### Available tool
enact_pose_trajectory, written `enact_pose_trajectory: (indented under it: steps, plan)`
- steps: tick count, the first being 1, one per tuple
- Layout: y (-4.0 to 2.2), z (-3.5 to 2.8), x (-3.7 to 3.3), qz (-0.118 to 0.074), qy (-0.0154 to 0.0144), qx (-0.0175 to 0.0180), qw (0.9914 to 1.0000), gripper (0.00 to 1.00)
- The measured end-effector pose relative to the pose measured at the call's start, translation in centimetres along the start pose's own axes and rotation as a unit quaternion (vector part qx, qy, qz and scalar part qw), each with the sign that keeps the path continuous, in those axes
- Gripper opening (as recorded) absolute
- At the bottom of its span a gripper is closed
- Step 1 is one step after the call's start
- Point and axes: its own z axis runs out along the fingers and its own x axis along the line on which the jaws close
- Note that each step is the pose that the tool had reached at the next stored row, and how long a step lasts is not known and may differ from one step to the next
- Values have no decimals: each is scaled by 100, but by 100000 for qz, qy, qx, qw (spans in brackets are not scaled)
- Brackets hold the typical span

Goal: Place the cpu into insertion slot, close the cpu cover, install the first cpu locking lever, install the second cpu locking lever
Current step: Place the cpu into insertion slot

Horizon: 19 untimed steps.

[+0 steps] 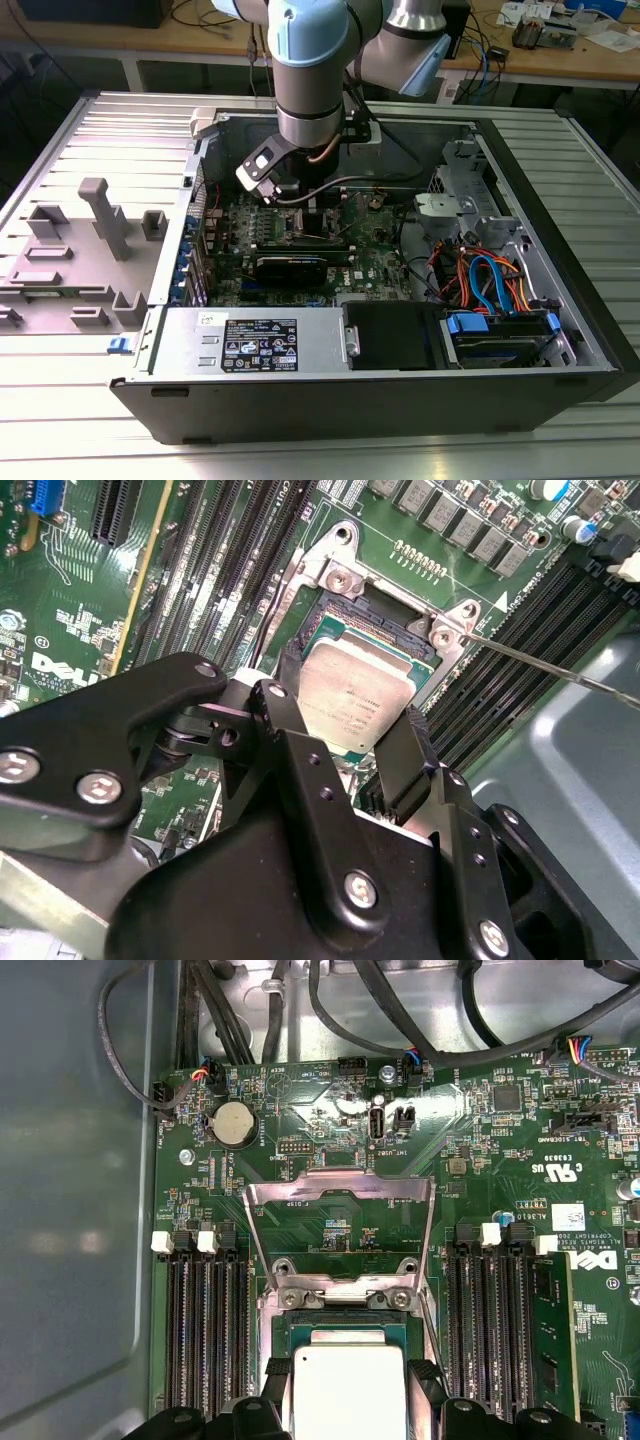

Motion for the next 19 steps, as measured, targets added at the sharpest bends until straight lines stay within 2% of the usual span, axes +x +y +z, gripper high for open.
enact_pose_trajectory:
  steps: [7, 13, 19]
  plan:
    - [-1, 15, 0, -8, -113, -3, 100000, 55]
    - [-6, 86, -6, 161, -134, -9, 100000, 55]
    - [-7, 91, -6, 431, -146, -36, 99999, 55]
